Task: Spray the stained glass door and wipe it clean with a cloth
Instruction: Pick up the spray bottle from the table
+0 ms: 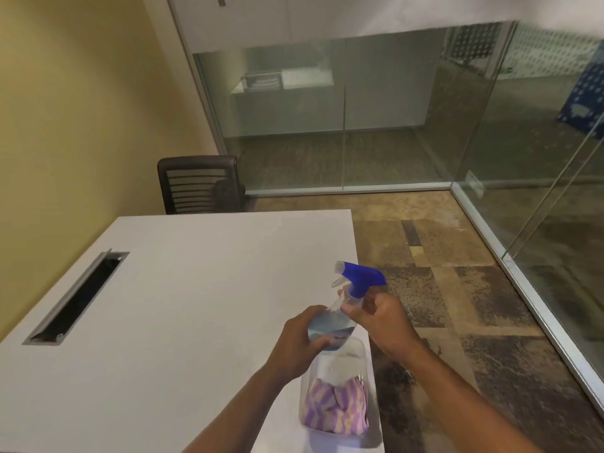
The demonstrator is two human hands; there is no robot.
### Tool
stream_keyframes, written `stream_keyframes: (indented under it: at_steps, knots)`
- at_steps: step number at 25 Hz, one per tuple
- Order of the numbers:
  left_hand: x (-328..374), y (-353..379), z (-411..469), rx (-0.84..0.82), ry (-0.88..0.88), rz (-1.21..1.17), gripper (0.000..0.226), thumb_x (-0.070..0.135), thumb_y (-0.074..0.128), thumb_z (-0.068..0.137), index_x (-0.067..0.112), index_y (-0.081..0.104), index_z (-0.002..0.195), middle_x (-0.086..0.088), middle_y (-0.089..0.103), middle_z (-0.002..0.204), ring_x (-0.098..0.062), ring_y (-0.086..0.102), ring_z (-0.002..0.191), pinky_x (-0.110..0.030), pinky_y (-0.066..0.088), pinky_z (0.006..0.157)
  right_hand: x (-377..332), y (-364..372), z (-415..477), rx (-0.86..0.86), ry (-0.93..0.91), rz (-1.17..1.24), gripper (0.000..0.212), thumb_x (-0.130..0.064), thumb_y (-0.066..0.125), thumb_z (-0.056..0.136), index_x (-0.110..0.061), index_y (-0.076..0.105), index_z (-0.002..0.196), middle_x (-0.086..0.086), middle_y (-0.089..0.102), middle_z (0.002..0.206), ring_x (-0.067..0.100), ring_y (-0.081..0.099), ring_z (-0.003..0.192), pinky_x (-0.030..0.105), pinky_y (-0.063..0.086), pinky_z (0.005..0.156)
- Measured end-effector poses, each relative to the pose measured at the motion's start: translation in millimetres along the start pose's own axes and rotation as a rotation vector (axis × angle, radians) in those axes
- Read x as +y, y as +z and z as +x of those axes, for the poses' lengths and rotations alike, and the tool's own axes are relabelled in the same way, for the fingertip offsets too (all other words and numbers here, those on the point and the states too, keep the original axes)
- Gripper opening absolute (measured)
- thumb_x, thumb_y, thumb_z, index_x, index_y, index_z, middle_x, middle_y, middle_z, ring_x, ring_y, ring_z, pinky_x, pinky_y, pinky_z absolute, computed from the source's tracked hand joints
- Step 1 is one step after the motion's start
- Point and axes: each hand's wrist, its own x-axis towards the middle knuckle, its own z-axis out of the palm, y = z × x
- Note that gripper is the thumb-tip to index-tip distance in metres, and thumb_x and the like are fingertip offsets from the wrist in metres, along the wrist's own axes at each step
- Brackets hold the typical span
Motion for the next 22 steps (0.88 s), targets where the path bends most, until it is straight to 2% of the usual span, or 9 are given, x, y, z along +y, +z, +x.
stream_keyframes:
  at_steps: [5,8,9,11,12,14,17,20,22]
  knots:
    - [35,-12,-21,-0.116,0.11,-0.011,0.044,0.036,0.086,0.088,0.052,0.06,0.119,0.017,0.072,0.116,-0.006,0.068,0.109,-0.03,0.06,0.095,-33,-17,-41,0.038,-0.054,0.116,0.034,-0.014,0.087,0.086,-0.015,0.074,0.118,-0.002,0.082,0.107,0.015,0.076,0.108,0.047,0.06,0.103]
    - [54,-3,-37,-0.247,0.15,-0.041,0.042,0.036,0.086,0.084,0.042,0.063,0.119,0.019,0.071,0.112,-0.007,0.068,0.104,-0.027,0.058,0.094,-41,-29,-70,0.044,-0.095,0.219,0.046,-0.029,0.092,0.071,-0.026,0.077,0.114,-0.006,0.081,0.113,0.019,0.075,0.105,0.039,0.06,0.101]
    - [60,3,-44,-0.299,0.166,-0.048,0.042,0.036,0.087,0.084,0.038,0.066,0.12,0.02,0.072,0.112,-0.006,0.069,0.104,-0.029,0.058,0.096,-44,-33,-83,0.058,-0.096,0.244,0.048,-0.032,0.091,0.069,-0.03,0.078,0.115,-0.005,0.08,0.115,0.028,0.073,0.102,0.037,0.06,0.099]
    - [75,17,-57,-0.401,0.203,-0.074,0.046,0.031,0.089,0.085,0.033,0.068,0.127,0.022,0.075,0.116,-0.002,0.071,0.109,-0.032,0.059,0.102,-42,-43,-109,0.074,-0.106,0.274,0.058,-0.033,0.089,0.077,-0.02,0.071,0.131,0.013,0.073,0.13,0.048,0.063,0.118,0.051,0.054,0.108]
    - [83,25,-63,-0.463,0.216,-0.097,0.049,0.026,0.089,0.086,0.033,0.068,0.13,0.025,0.075,0.118,0.002,0.071,0.112,-0.029,0.058,0.105,-40,-50,-123,0.095,-0.119,0.286,0.062,-0.029,0.087,0.081,-0.011,0.065,0.137,0.02,0.069,0.136,0.049,0.062,0.124,0.057,0.05,0.113]
    - [105,42,-77,-0.578,0.252,-0.128,0.055,0.016,0.088,0.087,0.029,0.067,0.136,0.028,0.074,0.124,0.006,0.068,0.119,-0.019,0.053,0.105,-41,-66,-158,0.155,-0.151,0.322,0.057,-0.009,0.072,0.087,-0.002,0.058,0.142,0.017,0.066,0.143,0.041,0.064,0.131,0.055,0.047,0.116]
    - [135,73,-96,-0.749,0.296,-0.197,0.064,0.007,0.087,0.088,0.021,0.064,0.145,0.014,0.073,0.141,-0.003,0.065,0.135,-0.019,0.049,0.114,-49,-90,-215,0.231,-0.162,0.359,0.053,0.0,0.064,0.087,0.004,0.058,0.139,0.017,0.066,0.143,0.04,0.067,0.128,0.057,0.05,0.113]
    - [161,104,-110,-0.885,0.325,-0.184,0.05,0.007,0.088,0.087,0.026,0.071,0.129,0.02,0.078,0.128,0.0,0.069,0.126,-0.021,0.052,0.109,-47,-114,-266,0.302,-0.158,0.411,0.048,0.002,0.062,0.089,0.007,0.057,0.137,0.024,0.067,0.14,0.046,0.068,0.123,0.06,0.053,0.103]
    - [177,127,-117,-0.972,0.344,-0.175,0.052,0.012,0.09,0.086,0.025,0.07,0.132,0.016,0.077,0.132,-0.005,0.069,0.13,-0.031,0.052,0.116,-47,-129,-294,0.362,-0.152,0.444,0.05,0.003,0.059,0.088,0.008,0.054,0.138,0.026,0.065,0.14,0.047,0.068,0.12,0.056,0.052,0.094]
